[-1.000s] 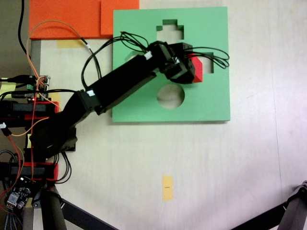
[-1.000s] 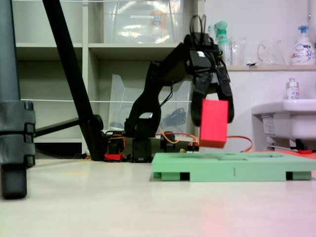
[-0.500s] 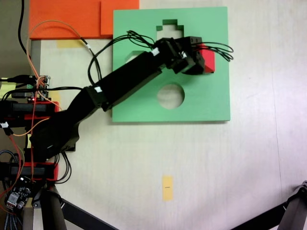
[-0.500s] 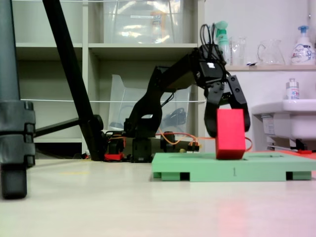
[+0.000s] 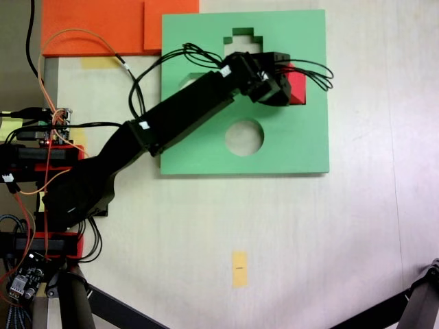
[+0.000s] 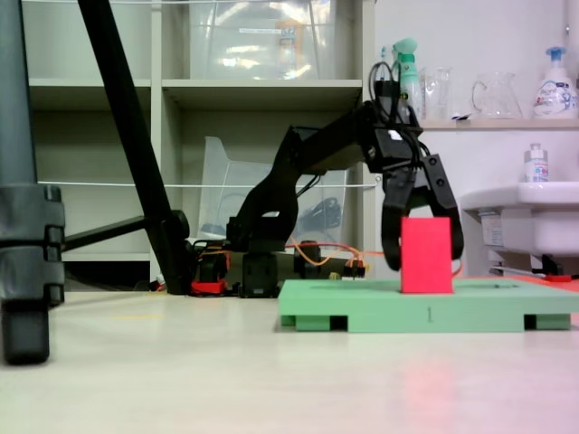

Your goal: Put the square block into the corresponding hole

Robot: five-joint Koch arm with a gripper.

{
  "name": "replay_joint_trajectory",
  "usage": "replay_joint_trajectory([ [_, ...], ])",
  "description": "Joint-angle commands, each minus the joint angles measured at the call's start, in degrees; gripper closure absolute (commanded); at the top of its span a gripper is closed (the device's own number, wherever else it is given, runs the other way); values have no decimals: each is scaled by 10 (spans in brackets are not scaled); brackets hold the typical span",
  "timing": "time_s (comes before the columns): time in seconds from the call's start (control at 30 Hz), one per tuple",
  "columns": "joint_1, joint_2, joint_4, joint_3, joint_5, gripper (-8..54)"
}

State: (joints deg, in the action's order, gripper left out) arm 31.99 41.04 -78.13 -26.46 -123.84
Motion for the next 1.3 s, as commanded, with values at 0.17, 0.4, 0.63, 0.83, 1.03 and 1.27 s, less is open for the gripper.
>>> replay_joint_trajectory([
  [0.17,9,-3,15,27,-33,315],
  [0.4,-9,-3,17,40,10,260],
  [0.63,-16,-6,24,45,80,171],
  [0.83,3,-1,-20,44,76,174],
  [1.03,12,38,-77,44,49,176],
  [1.27,9,14,-77,44,39,176],
])
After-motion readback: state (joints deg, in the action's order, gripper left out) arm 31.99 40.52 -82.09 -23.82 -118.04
